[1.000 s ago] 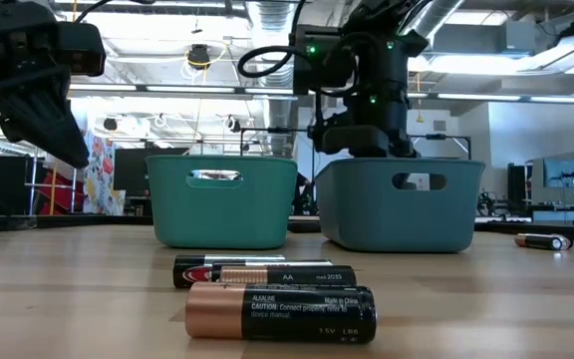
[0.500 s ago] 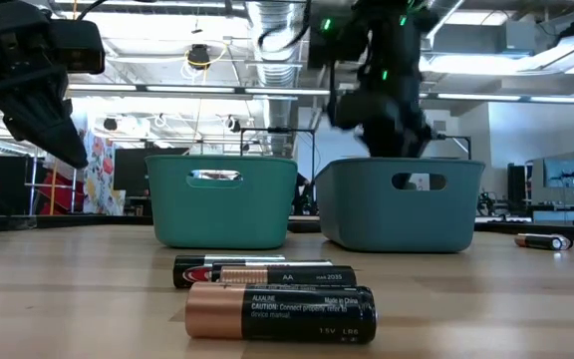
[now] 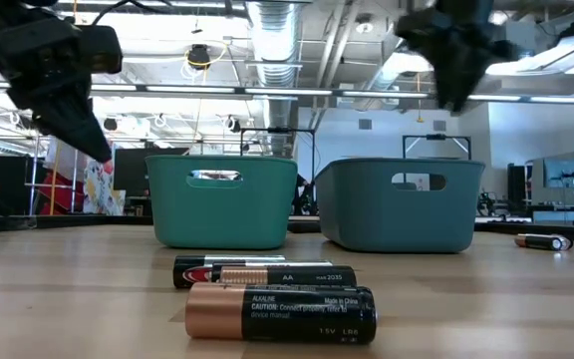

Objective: Sort batteries
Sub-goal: Put the copper and black battery into the blue bin

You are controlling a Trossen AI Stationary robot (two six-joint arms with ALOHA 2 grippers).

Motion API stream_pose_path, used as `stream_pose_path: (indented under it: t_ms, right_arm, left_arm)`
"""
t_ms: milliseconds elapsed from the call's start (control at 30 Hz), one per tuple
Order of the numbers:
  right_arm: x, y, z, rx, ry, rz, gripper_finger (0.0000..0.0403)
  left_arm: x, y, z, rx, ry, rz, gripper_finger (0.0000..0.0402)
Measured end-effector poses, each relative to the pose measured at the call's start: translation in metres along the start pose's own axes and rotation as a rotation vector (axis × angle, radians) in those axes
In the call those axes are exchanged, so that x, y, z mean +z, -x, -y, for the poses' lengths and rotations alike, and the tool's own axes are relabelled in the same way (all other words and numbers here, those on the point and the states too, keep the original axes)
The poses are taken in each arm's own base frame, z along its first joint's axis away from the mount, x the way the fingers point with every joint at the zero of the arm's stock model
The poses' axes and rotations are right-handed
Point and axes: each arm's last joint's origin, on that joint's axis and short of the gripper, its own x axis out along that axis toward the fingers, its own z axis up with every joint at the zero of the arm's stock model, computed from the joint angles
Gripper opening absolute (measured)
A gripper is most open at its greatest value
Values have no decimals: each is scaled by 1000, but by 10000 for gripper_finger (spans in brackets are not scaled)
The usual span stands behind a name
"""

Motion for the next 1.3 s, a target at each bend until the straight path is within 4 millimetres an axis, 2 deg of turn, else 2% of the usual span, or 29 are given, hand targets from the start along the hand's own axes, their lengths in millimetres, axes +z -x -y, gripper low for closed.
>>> stream_pose_path:
  t_ms: [100, 267, 433, 567, 900, 1100, 1300]
  right_arm:
    - [-15, -4, 19, -41, -96, -22, 140]
    - [-47, -21, 45, -60, -291, -33, 140]
    - [-72, -41, 60, -11, -514, -32, 140]
    - [-86, -63, 69, -40, -664, -42, 140]
    - [-95, -104, 79, -47, -807, -97, 139]
    - [-98, -118, 87, -89, -842, -111, 139]
    - [-95, -126, 85, -18, -861, -113, 139]
  left_arm:
    - [6, 4, -10, 4, -17, -1, 100]
    - [15, 16, -25, -5, -53, 20, 100]
    - [21, 28, -37, -21, -87, 69, 100]
    - [25, 36, -44, -27, -102, 113, 100]
    - [25, 40, -50, -37, -127, 112, 100]
    - [23, 40, -51, -24, -133, 94, 100]
    - [23, 40, -52, -21, -142, 89, 100]
